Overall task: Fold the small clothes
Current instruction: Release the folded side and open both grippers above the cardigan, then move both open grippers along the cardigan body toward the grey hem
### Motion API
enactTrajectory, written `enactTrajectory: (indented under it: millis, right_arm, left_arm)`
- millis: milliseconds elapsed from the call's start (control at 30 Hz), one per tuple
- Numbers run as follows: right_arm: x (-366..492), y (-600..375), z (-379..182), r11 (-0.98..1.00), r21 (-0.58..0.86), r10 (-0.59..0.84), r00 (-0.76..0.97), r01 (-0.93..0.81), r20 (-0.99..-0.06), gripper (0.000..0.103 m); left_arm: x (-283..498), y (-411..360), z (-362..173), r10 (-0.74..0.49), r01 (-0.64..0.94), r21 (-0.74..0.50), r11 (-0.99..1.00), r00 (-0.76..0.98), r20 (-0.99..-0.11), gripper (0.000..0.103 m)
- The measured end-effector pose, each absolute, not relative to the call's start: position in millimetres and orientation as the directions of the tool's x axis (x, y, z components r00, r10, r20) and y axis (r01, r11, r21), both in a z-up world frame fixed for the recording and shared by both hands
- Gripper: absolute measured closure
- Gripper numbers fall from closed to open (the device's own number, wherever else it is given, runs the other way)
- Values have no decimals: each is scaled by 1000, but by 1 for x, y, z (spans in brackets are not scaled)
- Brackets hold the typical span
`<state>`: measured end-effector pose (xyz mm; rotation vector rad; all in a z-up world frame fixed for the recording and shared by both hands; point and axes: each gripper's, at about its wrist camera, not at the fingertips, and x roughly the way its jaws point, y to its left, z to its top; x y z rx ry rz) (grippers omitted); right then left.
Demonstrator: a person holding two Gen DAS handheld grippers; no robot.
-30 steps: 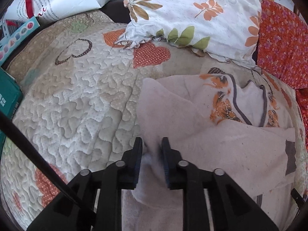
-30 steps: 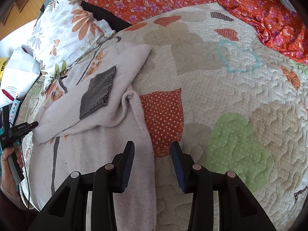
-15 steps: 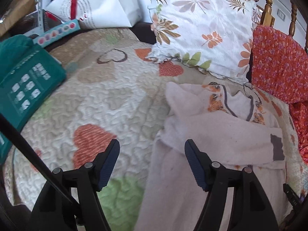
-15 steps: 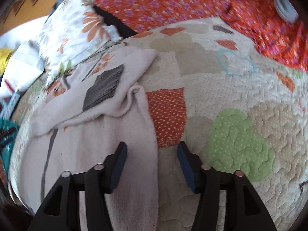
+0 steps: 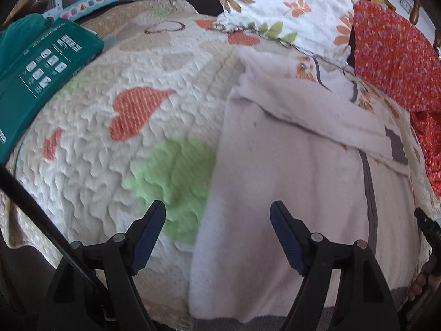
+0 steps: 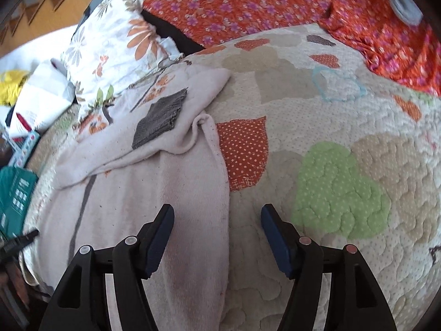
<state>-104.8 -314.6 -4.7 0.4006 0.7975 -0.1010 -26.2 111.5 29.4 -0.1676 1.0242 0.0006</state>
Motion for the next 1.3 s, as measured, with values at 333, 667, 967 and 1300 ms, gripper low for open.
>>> enactTrajectory:
  millis: [333,667,967,1300]
  right_arm:
    - [-107,-305,-5,941,245,19,688,232,-726,33]
    - [-107,-304,-6,943,235,8,685,238,-728,33]
    - [-106,-299,-8,954,195,-14,682,229,-731,29]
    - [-102,-292,-10,967,136,-46,673,216,-738,25]
  left_arm:
    - [-36,86,20,-102,-9,-122,992,490,-866,26]
    - [-38,80,15,-73,-5,-86,996,488,-870,20]
    - [-38,73,10,-42,-2,-50,999,494,-868,9]
    - [-38,72,5,-2,-63,-38,997,488,-873,0]
